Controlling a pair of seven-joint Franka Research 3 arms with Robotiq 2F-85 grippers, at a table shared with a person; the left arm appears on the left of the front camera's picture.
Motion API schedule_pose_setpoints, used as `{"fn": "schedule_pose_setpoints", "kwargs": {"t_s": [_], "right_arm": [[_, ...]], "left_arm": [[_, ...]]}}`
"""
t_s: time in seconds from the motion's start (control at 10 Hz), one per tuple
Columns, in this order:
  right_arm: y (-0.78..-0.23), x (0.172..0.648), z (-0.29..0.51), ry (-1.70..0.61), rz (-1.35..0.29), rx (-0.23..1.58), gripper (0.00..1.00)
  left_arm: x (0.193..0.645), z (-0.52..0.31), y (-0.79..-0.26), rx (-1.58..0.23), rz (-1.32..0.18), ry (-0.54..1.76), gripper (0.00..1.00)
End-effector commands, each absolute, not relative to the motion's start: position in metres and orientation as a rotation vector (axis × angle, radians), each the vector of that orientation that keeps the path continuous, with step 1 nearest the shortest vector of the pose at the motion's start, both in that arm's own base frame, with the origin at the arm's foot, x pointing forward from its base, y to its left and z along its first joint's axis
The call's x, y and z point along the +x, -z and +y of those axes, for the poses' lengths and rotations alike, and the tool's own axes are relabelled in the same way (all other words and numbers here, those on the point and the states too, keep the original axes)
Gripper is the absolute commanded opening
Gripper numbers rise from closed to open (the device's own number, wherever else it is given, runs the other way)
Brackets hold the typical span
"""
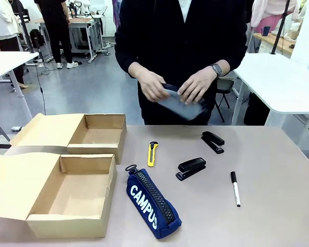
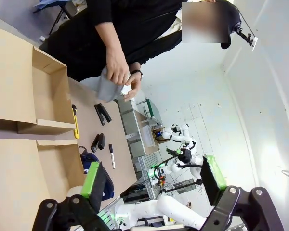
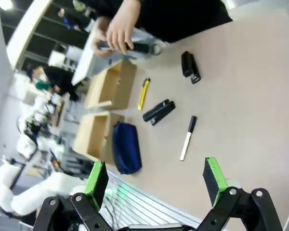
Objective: Place items inside the box.
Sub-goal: Pick up a Pencil pouch or Stapler and place it inside the Mailer Box closest to the robot.
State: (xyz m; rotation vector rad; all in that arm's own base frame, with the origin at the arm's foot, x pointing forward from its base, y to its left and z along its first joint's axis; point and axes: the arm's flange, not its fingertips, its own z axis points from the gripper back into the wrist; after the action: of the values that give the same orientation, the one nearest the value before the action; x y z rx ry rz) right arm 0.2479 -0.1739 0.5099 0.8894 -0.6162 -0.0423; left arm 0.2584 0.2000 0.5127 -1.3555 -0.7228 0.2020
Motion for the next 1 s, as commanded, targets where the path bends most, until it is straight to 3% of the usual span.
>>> {"fn": "schedule_pose_setpoints", "kwargs": {"t_s": [0.0, 0.6, 0.7, 0.8, 0.9], "right_arm": [[-0.499, 0.29, -0.118, -0.067, -0.509, 0.795, 1.0], [-0.441, 0.387, 0.05, -0.244, -0.39, 0.596, 1.0], [-0.439, 0.395, 0.055, -0.15, -0.436, 0.566, 1.0], [-0.457, 0.37, 0.033, -0.288, -0.376, 0.616, 1.0], [-0.457, 0.37, 0.033, -0.288, -0.376, 0.616, 1.0]], "left_arm": [[0.259, 0.2, -0.515, -1.365, -0.75, -0.183, 1.0], [0.259, 0.2, -0.515, -1.365, -0.75, -0.183, 1.0], [0.259, 0.2, -0.515, -1.365, -0.75, -0.183, 1.0], [0.259, 0.2, -0.515, -1.365, -0.75, -0.183, 1.0], [0.259, 0.2, -0.515, -1.365, -0.75, -0.183, 1.0]]}}
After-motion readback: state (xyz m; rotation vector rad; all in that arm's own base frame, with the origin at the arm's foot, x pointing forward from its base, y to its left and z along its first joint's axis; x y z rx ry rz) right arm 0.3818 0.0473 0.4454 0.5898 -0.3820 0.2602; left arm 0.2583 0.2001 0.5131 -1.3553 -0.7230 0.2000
